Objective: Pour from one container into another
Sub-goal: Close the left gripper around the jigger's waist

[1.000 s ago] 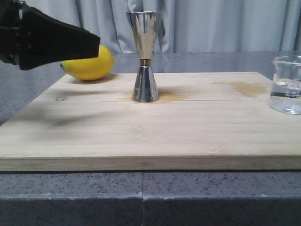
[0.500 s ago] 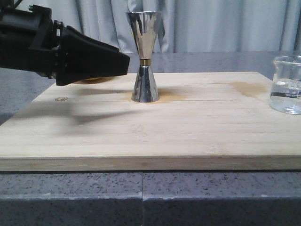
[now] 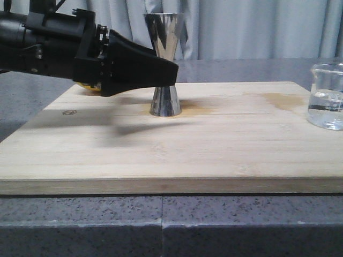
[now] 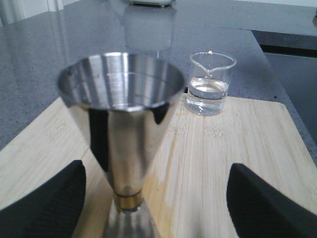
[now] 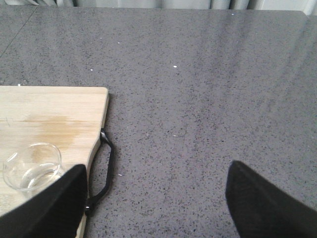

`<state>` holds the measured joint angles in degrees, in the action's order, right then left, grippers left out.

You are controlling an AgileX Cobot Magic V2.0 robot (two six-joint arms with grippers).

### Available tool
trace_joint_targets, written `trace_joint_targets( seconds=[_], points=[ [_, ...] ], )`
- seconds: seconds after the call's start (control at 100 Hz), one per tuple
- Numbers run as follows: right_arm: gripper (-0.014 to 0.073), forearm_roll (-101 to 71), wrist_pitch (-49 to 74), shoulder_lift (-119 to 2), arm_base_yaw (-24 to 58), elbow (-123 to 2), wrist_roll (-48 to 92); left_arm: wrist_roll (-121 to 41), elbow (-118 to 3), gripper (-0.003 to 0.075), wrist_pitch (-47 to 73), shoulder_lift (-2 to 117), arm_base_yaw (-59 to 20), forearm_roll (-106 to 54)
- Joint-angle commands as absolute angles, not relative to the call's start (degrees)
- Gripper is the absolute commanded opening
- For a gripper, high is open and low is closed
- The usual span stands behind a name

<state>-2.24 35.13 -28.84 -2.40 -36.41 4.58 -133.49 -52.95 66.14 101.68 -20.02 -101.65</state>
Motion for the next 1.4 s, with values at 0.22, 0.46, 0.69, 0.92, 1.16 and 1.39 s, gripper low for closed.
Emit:
trace_joint_targets(
  seconds=[0.22, 0.46, 0.69, 0.92, 1.16, 1.39],
  points=[
    [0.0526, -1.9, 31.1, -29.6, -2.6, -38.5, 4.9, -133.6, -55.5, 0.0534, 72.4, 100.1, -21.2, -106.1],
    [0.0526, -1.7, 31.4, -29.6, -2.6, -38.5, 4.9, -132.4, -57.9, 0.0534, 72.8, 103.4, -21.8, -106.1],
    [0.0526, -1.4, 31.5, -29.6, -2.6, -38.5, 4.9, -132.4, -58.3, 0.0534, 72.6, 103.6, -21.8, -106.1],
    [0.0526, -1.3, 31.4, -29.6, -2.6, -38.5, 4.9, -132.4, -58.3, 0.0481, 72.1, 103.7, -21.8, -106.1],
    [0.0526, -1.3, 31.4, -29.6, -2.6, -38.5, 4.9, -132.4, -58.3, 0.0288, 72.3, 103.7, -21.8, -106.1],
    [0.0526, -1.3, 31.4, -29.6, -2.6, -38.5, 4.9, -132.4, -58.3, 0.018, 72.4, 103.7, -21.8, -106.1]
  ],
)
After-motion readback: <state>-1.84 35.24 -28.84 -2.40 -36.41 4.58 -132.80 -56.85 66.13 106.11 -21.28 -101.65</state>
